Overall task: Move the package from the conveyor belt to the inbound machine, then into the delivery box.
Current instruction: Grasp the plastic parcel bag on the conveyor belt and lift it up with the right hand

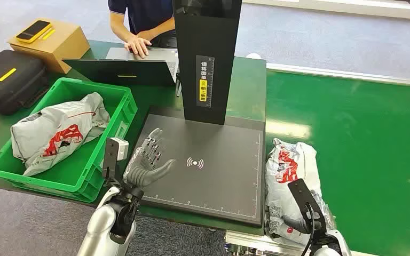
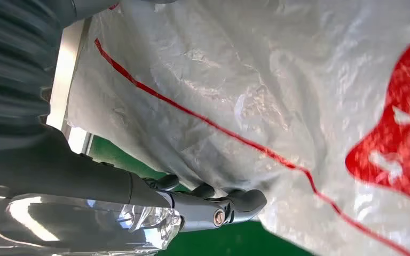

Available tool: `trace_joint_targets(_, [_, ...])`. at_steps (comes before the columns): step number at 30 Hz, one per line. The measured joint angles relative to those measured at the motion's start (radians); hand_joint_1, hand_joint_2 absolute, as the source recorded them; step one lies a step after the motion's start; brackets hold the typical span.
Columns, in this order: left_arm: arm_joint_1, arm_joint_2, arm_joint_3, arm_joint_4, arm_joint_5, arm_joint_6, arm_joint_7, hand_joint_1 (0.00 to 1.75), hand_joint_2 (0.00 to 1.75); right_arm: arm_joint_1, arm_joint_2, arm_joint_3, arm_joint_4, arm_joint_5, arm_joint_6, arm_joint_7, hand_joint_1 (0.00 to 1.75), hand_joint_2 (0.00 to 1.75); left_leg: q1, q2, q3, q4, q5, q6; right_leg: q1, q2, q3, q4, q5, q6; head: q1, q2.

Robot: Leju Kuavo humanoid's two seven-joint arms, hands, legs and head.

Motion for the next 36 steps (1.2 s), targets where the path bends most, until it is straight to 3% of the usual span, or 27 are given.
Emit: trace_joint_targets(36, [0.0,0.0,0.0,0.0,0.002,0.0,-0.001,0.0,1.75,0.0,-0.003,0.0,0.0,-0.008,0.0,-0.002,1.75,1.75,0.0,0.0,0.0,0.0,0.0,0.0,0.0,0.0,0.0,0.0,0.0,0.0,0.0,0.0])
